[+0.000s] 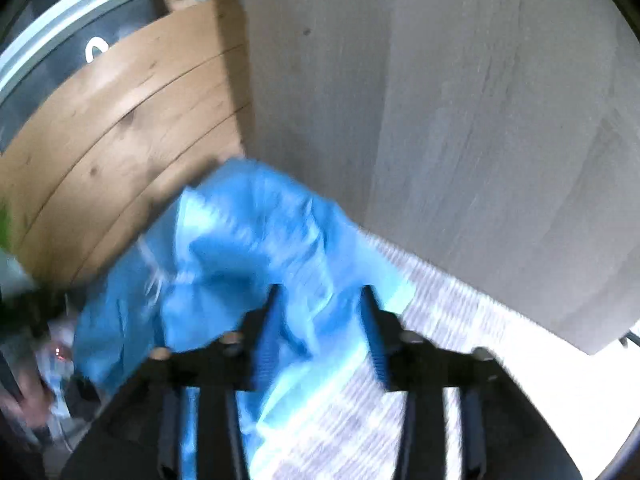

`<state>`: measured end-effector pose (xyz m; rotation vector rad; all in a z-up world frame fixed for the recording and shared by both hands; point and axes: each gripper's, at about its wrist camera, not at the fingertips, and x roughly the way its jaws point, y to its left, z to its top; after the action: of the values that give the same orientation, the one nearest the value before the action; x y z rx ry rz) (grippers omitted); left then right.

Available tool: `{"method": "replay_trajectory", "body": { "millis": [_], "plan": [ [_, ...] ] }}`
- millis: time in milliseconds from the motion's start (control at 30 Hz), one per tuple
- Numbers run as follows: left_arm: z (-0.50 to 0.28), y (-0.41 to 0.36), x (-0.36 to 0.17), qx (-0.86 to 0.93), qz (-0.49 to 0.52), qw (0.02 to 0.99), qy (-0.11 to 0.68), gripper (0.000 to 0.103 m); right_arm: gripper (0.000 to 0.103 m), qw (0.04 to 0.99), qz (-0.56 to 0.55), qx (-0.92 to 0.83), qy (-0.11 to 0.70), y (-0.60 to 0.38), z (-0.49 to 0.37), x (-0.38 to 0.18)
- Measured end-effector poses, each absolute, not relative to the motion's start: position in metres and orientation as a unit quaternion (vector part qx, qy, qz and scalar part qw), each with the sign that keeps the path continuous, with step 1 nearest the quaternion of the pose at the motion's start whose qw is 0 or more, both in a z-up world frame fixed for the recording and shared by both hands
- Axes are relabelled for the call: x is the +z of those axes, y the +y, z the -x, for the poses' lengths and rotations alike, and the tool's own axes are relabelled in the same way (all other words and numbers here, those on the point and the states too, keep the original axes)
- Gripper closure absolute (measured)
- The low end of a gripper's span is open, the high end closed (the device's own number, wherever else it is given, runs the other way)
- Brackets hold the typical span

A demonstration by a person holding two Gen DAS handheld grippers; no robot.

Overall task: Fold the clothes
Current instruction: 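Lower the coat onto the bed beside the headboard with both grippers, then open both grippers and release the coat by the headboard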

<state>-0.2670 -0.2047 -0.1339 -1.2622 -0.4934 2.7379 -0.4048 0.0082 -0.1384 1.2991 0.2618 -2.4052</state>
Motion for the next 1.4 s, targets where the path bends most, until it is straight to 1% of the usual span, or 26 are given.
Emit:
{"method": "replay_trajectory", "body": {
  "millis": [100,233,267,300,333,433,467,500,533,567,600,633,667,700,833,900,1000,1033,1067,1100,1167,1267,1300,1333,1367,1400],
  "plan": [
    [0.303,-0.192,-0.139,0.887,0.422,0.088,-0.168,0.094,0.06,0.187,-0.461,-0.859,0.116,0.003,0.398,-0.148],
    [0.342,-0.196,-0.162,0.875,0.447,0.074,-0.169,0.093,0.062,0.174,-0.458,-0.86,0.146,-0.004,0.389,-0.162],
    [0.353,-0.201,-0.171,0.873,0.454,0.053,-0.169,0.092,0.07,0.171,-0.457,-0.859,0.154,-0.006,0.386,-0.165],
    [0.358,-0.211,-0.18,0.869,0.461,0.03,-0.176,0.095,0.1,0.168,-0.456,-0.859,0.161,-0.007,0.384,-0.169],
    [0.362,-0.224,-0.188,0.864,0.468,0.007,-0.186,0.095,0.101,0.164,-0.455,-0.859,0.168,-0.009,0.382,-0.172],
    [0.362,-0.245,-0.201,0.845,0.489,0.0,-0.216,0.096,0.1,0.153,-0.445,-0.862,0.187,-0.012,0.376,-0.175],
    [0.357,-0.248,-0.199,0.844,0.489,-0.002,-0.219,0.096,0.098,0.156,-0.441,-0.867,0.174,-0.007,0.372,-0.167],
    [0.348,-0.247,-0.19,0.849,0.484,0.003,-0.213,0.096,0.09,0.16,-0.439,-0.872,0.149,0.002,0.365,-0.158],
    [0.338,-0.246,-0.18,0.854,0.477,0.01,-0.206,0.096,0.079,0.163,-0.437,-0.876,0.122,0.011,0.358,-0.149],
    [0.321,-0.24,-0.169,0.863,0.468,0.026,-0.191,0.096,0.071,0.166,-0.434,-0.88,0.096,0.02,0.351,-0.141],
    [0.302,-0.234,-0.157,0.871,0.458,0.047,-0.173,0.094,0.056,0.168,-0.433,-0.883,0.066,0.032,0.341,-0.134],
    [0.282,-0.227,-0.145,0.878,0.447,0.067,-0.156,0.089,0.054,0.176,-0.445,-0.877,0.039,0.04,0.334,-0.133],
    [0.262,-0.218,-0.138,0.882,0.443,0.087,-0.134,0.085,0.054,0.184,-0.458,-0.87,0.013,0.048,0.328,-0.133],
    [0.24,-0.207,-0.135,0.882,0.443,0.114,-0.115,0.084,0.054,0.193,-0.47,-0.861,-0.013,0.056,0.323,-0.133],
    [0.182,-0.158,-0.137,0.866,0.457,0.195,-0.056,0.082,0.054,0.182,-0.526,-0.83,-0.003,0.05,0.319,-0.161],
    [0.176,-0.135,-0.147,0.866,0.461,0.192,-0.01,0.08,0.054,0.19,-0.536,-0.823,-0.001,0.04,0.319,-0.167],
    [0.194,-0.134,-0.158,0.868,0.467,0.169,0.002,0.084,0.054,0.203,-0.547,-0.812,0.003,0.024,0.319,-0.176],
    [0.196,-0.136,-0.162,0.866,0.471,0.168,-0.003,0.084,0.06,0.207,-0.55,-0.809,0.004,0.019,0.319,-0.179],
    [0.201,-0.138,-0.169,0.858,0.484,0.172,-0.012,0.085,0.072,0.212,-0.554,-0.805,0.005,0.014,0.319,-0.182],
    [0.206,-0.138,-0.177,0.848,0.499,0.176,-0.022,0.085,0.1,0.216,-0.558,-0.801,0.006,0.009,0.319,-0.184],
    [0.214,-0.141,-0.192,0.827,0.531,0.178,-0.045,0.085,0.1,0.18,-0.544,-0.818,0.051,0.008,0.315,-0.183],
    [0.206,-0.152,-0.186,0.823,0.54,0.157,-0.079,0.084,0.096,0.12,-0.529,-0.836,0.086,0.022,0.308,-0.18],
    [0.199,-0.158,-0.177,0.829,0.532,0.147,-0.093,0.082,0.095,0.128,-0.52,-0.842,0.068,0.028,0.301,-0.174],
    [0.192,-0.163,-0.167,0.835,0.523,0.136,-0.106,0.074,0.093,0.14,-0.507,-0.849,0.049,0.034,0.293,-0.167],
    [0.186,-0.168,-0.158,0.84,0.514,0.126,-0.119,0.062,0.09,0.149,-0.489,-0.858,0.038,0.035,0.281,-0.16],
    [0.179,-0.172,-0.15,0.844,0.509,0.109,-0.125,0.056,0.079,0.157,-0.47,-0.868,0.028,0.037,0.268,-0.152]
  ]
}}
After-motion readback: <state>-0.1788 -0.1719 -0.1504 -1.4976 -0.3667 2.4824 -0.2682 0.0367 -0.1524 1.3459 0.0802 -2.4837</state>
